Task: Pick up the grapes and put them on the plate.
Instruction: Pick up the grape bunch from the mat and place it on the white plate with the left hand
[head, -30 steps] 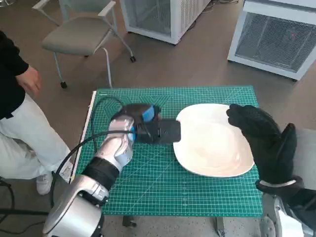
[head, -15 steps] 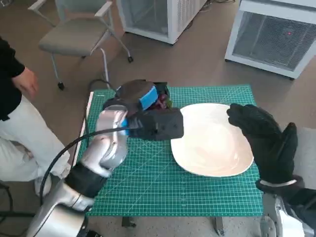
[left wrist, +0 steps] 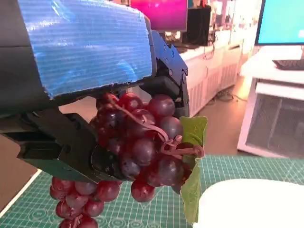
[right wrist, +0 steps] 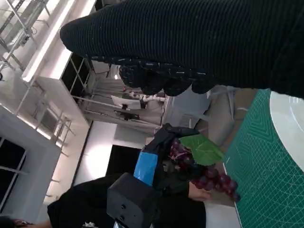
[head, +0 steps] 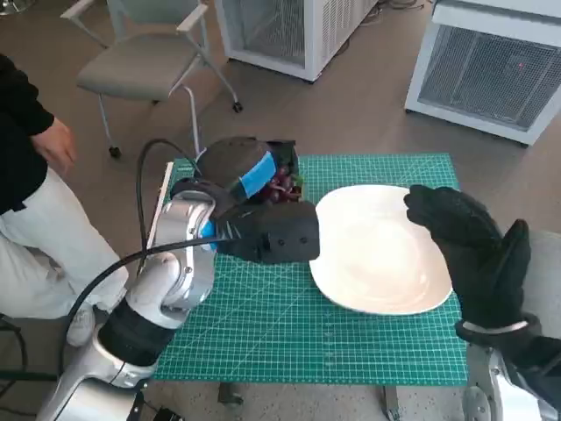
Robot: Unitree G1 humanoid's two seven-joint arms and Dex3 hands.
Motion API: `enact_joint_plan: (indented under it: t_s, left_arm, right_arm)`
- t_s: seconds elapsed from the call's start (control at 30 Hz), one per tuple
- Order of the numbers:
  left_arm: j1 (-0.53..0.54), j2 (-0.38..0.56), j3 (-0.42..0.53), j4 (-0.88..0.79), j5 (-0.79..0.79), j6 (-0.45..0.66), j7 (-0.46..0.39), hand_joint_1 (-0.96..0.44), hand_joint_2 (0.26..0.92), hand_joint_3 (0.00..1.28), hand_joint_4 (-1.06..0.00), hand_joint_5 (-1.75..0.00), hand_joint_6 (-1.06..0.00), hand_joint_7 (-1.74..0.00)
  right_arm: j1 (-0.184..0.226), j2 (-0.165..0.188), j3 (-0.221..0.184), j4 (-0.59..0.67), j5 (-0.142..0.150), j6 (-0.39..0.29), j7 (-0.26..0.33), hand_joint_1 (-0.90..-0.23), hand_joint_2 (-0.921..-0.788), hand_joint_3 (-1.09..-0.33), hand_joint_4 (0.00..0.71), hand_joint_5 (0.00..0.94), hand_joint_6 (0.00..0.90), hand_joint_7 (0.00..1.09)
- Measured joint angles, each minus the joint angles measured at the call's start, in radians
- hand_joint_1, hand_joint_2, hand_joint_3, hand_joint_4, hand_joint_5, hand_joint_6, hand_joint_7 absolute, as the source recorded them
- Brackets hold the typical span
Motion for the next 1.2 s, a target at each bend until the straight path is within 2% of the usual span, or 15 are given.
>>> enact_joint_plan:
  t_s: [0.2,0.23,0.27,0.33,0.4,0.43,0.5,0.6,0.67,0.83,1.0,1.2]
  left_arm:
    - [-0.013,-0.036,-0.006,0.033,0.000,0.006,-0.026,0.00,0.919,0.16,-0.55,-1.30,-0.56,-1.27]
    - [-0.019,-0.047,-0.008,0.042,0.000,0.010,-0.029,0.00,0.918,0.17,-0.54,-1.31,-0.54,-1.28]
    - [-0.026,-0.058,-0.010,0.051,0.000,0.015,-0.031,0.04,0.890,0.23,-0.53,-1.35,-0.51,-1.22]
    - [-0.041,-0.083,-0.017,0.064,0.003,0.027,-0.036,0.16,0.779,0.46,-0.52,-1.44,-0.43,-0.93]
    - [-0.059,-0.109,-0.025,0.075,0.011,0.041,-0.039,0.29,0.660,0.69,-0.53,-1.52,-0.38,-0.53]
    - [-0.070,-0.123,-0.030,0.079,0.016,0.048,-0.040,0.32,0.630,0.75,-0.52,-1.55,-0.36,-0.41]
    - [-0.091,-0.152,-0.040,0.088,0.024,0.059,-0.041,0.36,0.592,0.83,-0.52,-1.59,-0.41,-0.28]
    - [-0.133,-0.199,-0.050,0.116,0.027,0.065,-0.041,0.39,0.575,0.87,-0.51,-1.61,-0.56,-0.27]
    - [-0.164,-0.231,-0.056,0.145,0.028,0.065,-0.039,0.39,0.580,0.86,-0.51,-1.61,-0.60,-0.30]
    - [-0.224,-0.296,-0.065,0.203,0.025,0.050,-0.030,0.39,0.618,0.80,-0.50,-1.59,-0.57,-0.34]
    - [-0.252,-0.332,-0.068,0.238,0.021,0.025,-0.026,0.39,0.629,0.79,-0.49,-1.59,-0.55,-0.35]
    - [-0.285,-0.366,-0.071,0.315,0.015,-0.004,-0.020,0.38,0.660,0.79,-0.43,-1.65,-0.55,-0.35]
  right_arm:
    - [0.003,0.000,-0.007,-0.015,0.002,0.003,-0.003,-0.428,-0.921,-0.638,0.406,0.703,0.157,0.99]
    - [0.005,0.000,-0.007,-0.020,0.003,0.004,-0.005,-0.429,-0.921,-0.638,0.405,0.702,0.157,0.99]
    - [0.007,0.000,-0.008,-0.024,0.003,0.006,-0.006,-0.429,-0.921,-0.637,0.405,0.702,0.158,0.99]
    - [0.014,0.000,-0.008,-0.036,0.003,0.011,-0.008,-0.429,-0.921,-0.637,0.404,0.701,0.158,0.99]
    - [0.022,0.000,-0.008,-0.047,0.003,0.015,-0.009,-0.429,-0.921,-0.637,0.404,0.701,0.158,0.99]
    - [0.025,0.000,-0.008,-0.052,0.004,0.017,-0.010,-0.429,-0.921,-0.637,0.404,0.701,0.159,0.99]
    - [0.031,0.000,-0.009,-0.061,0.004,0.019,-0.012,-0.430,-0.921,-0.636,0.404,0.701,0.159,0.99]
    - [0.038,-0.001,-0.014,-0.069,0.005,0.023,-0.015,-0.430,-0.921,-0.636,0.404,0.701,0.159,0.99]
    - [0.041,-0.002,-0.018,-0.072,0.006,0.025,-0.016,-0.429,-0.921,-0.635,0.404,0.701,0.159,0.99]
    - [0.050,-0.004,-0.026,-0.083,0.008,0.028,-0.017,-0.427,-0.921,-0.635,0.404,0.700,0.161,0.99]
    - [0.062,-0.006,-0.031,-0.092,0.008,0.031,-0.019,-0.427,-0.921,-0.635,0.404,0.700,0.163,0.99]
    - [0.083,-0.012,-0.044,-0.108,0.009,0.032,-0.033,-0.429,-0.921,-0.635,0.404,0.700,0.167,0.99]
